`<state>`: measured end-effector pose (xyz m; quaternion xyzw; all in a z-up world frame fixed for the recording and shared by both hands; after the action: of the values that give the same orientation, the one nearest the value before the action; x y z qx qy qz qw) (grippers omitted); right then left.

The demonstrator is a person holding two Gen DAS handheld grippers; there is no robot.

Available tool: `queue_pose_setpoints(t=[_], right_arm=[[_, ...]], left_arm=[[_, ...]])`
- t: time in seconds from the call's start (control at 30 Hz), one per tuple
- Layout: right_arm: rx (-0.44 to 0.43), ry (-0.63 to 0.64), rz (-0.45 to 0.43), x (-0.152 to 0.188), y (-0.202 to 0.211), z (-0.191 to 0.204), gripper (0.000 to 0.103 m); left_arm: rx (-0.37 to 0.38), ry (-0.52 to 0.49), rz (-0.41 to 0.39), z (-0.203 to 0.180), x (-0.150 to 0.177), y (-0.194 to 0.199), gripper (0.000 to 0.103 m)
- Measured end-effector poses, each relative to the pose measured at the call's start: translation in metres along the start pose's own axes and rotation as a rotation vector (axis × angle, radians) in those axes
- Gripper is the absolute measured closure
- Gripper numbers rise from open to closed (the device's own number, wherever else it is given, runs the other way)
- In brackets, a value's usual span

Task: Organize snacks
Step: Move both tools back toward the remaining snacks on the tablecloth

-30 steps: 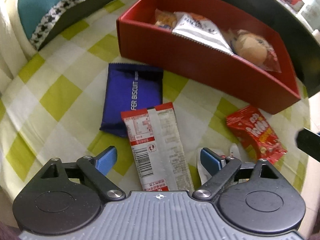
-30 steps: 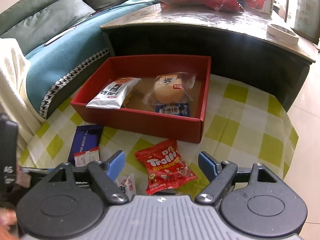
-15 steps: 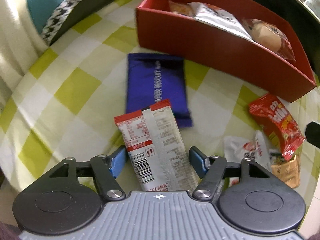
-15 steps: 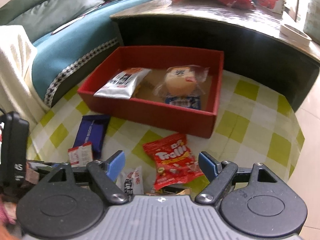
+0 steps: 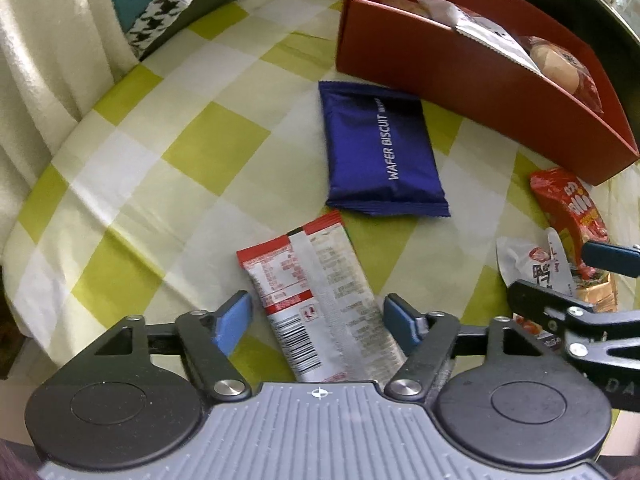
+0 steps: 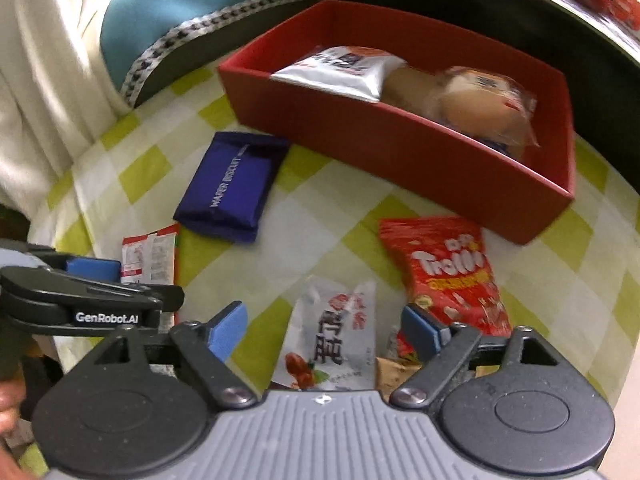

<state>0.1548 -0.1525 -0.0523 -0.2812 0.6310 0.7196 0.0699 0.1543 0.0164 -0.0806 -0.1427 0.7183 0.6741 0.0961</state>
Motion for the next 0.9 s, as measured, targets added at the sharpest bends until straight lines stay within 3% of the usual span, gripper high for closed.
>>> queue_pose_setpoints(t=[0.23,0.33,0.5,0.9], right_arm=[[-0.024,0.053,0.007,-0.01,-0.007,0.017,0.015],[-0.008,0.05,0.063,-0.006,-0.023,0.017,0.015],[0.041,0.02,0.072,-0.007,-0.031,0.007,0.015],[0.051,-0.006,0.071,-0.002,-0.043,0.009,0.0]], left_arm=[[0.015,0.026,0.011,0.011,0.0,-0.001,0.016],[0.017,0.026,0.014,0.013,0.0,-0.003,0.015],[0.024,0.032,0.015,0.015,0.002,-0.001,0.013],[0.025,0.059,0.021,0.025,0.003,0.0,0.01]])
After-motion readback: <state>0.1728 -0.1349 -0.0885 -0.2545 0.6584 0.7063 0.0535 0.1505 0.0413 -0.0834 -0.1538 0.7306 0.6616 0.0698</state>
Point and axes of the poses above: each gripper's, at about its wrist camera, not at the fingertips, and y roughly against the way its jaws point, z to its left, x to its underside, the point moved 2 cm from there along -y, roughly the way its jaws point, and after that the axes turned 2 degrees about -z, right-handed, at the moved point
